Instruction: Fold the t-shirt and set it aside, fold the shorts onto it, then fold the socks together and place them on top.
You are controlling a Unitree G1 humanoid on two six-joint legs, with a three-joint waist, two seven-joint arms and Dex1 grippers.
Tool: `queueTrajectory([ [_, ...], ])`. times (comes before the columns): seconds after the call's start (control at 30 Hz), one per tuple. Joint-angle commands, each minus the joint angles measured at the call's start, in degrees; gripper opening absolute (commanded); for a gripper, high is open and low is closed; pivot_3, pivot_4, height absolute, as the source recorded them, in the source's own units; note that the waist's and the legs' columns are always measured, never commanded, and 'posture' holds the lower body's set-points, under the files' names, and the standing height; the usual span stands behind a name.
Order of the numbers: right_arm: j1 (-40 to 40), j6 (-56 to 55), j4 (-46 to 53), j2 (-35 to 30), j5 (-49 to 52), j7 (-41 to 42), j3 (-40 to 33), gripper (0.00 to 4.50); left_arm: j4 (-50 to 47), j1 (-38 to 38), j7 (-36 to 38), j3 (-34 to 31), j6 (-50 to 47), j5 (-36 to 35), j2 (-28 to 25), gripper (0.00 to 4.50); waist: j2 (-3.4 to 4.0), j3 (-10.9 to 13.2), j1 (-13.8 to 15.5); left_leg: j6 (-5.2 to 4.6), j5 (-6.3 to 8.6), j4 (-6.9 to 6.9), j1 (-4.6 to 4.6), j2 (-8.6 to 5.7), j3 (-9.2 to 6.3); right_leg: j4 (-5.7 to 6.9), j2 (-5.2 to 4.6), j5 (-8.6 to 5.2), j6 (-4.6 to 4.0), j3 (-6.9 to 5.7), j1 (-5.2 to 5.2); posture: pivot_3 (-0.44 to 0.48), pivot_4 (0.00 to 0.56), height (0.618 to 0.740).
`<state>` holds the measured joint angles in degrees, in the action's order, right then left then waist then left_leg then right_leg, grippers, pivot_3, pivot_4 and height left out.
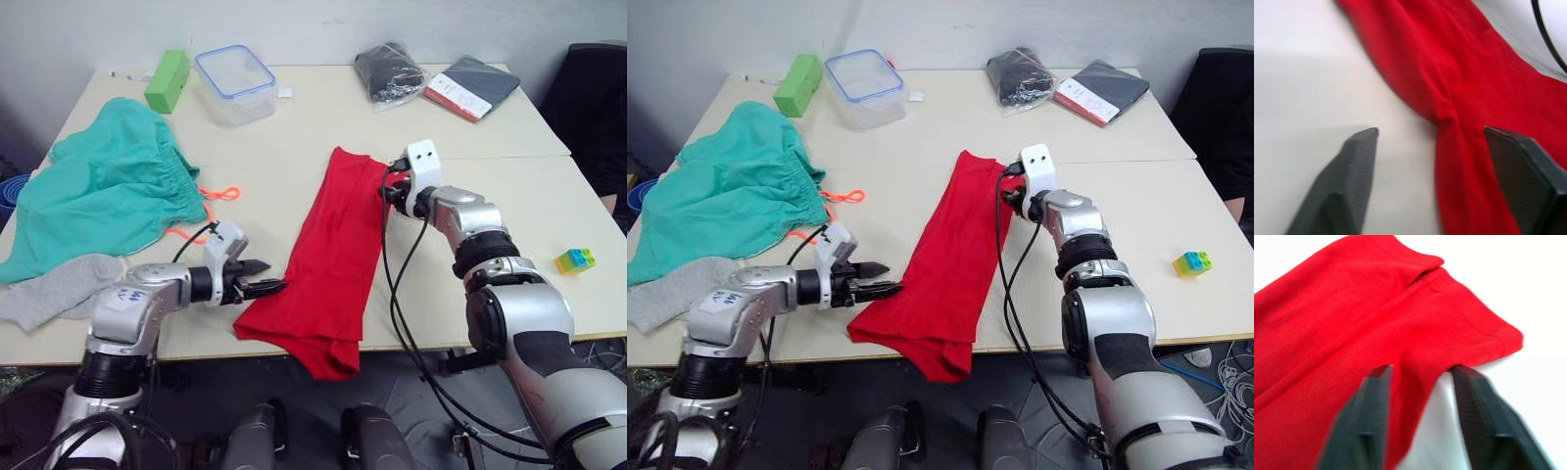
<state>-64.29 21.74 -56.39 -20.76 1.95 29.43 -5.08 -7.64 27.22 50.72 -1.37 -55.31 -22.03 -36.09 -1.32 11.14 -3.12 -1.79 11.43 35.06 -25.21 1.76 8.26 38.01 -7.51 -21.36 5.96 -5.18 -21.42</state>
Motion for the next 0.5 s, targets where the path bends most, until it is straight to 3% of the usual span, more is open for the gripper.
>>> queueTrajectory([
  [0.03,6.6,12.3,21.7,-3.4,4.3,3.8,-0.8,3.33,7.0,5.7,5.6,1.1,6.0,0.1,-3.0,4.50,0.01,0.0,0.6,0.00,0.00,0.00,-0.02,-0.02,-0.02,0.00,0.00,0.00,0.00,-0.02,0.00,0.000,0.150,0.740],
  [0.17,19.6,36.7,51.2,-7.3,14.2,7.3,-2.5,4.48,25.2,18.5,8.7,5.1,11.8,3.4,-0.7,4.50,0.02,0.0,1.7,-0.02,0.01,0.10,-0.08,-0.02,0.00,-0.08,0.00,0.00,0.00,-0.02,0.01,0.000,0.150,0.740],
  [0.33,31.3,58.3,73.5,-9.7,25.2,8.4,-6.1,4.48,48.2,33.5,12.6,8.9,18.3,7.5,6.7,4.50,0.00,0.0,2.5,-0.11,0.05,0.13,-0.14,-0.06,0.04,-0.17,0.00,0.00,0.00,-0.21,-0.02,0.000,0.150,0.740],
  [0.5,38.4,67.5,82.7,-7.4,29.4,6.1,-8.3,4.48,66.5,42.3,12.7,10.4,27.0,12.6,14.1,4.50,-0.02,0.0,2.7,-0.17,0.09,0.17,-0.15,-0.04,0.15,-0.22,-0.02,0.00,0.00,-0.46,-0.07,0.000,0.150,0.740],
])
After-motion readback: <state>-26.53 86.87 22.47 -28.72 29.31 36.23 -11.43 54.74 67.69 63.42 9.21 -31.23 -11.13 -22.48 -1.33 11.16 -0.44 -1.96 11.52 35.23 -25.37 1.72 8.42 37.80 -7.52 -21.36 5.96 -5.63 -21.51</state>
